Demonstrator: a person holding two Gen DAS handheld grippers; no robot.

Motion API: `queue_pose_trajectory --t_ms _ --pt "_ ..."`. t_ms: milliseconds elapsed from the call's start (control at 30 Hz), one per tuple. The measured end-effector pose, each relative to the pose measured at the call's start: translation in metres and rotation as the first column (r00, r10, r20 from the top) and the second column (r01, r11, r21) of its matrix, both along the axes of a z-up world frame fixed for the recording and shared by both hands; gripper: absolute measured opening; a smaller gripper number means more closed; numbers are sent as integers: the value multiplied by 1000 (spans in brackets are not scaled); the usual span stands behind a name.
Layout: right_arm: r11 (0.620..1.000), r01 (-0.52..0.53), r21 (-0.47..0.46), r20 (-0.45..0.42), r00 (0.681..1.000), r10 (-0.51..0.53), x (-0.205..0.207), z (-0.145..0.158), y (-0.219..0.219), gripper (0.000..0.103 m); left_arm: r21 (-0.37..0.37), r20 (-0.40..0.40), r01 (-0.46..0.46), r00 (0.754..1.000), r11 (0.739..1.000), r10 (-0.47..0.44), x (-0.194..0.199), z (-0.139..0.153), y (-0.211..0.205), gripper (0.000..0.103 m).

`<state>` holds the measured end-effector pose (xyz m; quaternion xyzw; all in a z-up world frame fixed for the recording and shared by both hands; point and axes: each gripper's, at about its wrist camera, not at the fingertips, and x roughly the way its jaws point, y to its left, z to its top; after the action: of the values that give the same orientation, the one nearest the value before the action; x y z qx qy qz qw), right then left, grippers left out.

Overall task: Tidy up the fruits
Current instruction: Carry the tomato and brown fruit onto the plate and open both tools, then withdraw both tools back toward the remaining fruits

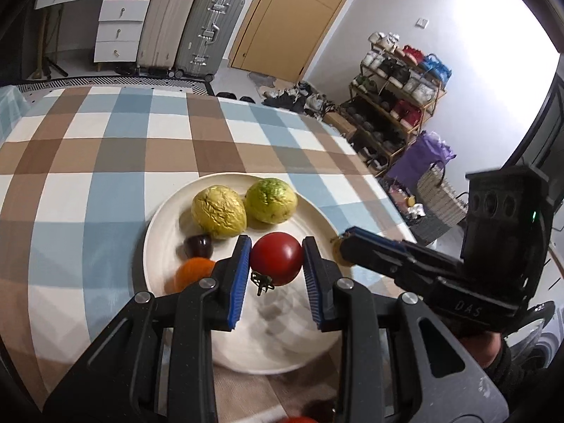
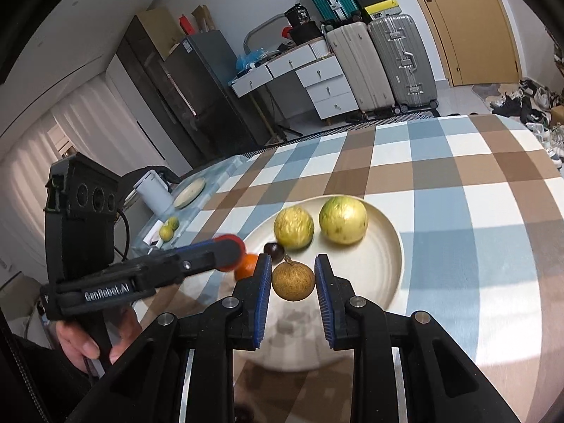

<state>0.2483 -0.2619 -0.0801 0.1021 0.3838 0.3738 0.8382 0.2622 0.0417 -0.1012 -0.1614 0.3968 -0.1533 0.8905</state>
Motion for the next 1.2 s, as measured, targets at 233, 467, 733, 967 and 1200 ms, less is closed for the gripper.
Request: queue_pose_trajectory --t_ms 233,467,733,967,1200 --pt "1000 5 12 -68 998 -4 34 -14 19 26 43 -36 35 999 998 -33 18 -25 -5 27" --pt "1000 -16 -14 -90 996 14 48 -22 40 26 60 -35 41 999 997 -39 30 -38 -3 27" --pt "1000 -12 -28 -74 997 10 52 -23 50 48 82 -29 37 999 996 -34 35 -38 -7 27" --pt "999 46 24 -51 998 -44 41 -5 27 64 91 -1 18 1000 996 -18 15 -21 -6 35" --pt "995 95 42 -19 995 -94 10 13 -2 71 133 52 0 999 991 -7 -23 7 -10 44"
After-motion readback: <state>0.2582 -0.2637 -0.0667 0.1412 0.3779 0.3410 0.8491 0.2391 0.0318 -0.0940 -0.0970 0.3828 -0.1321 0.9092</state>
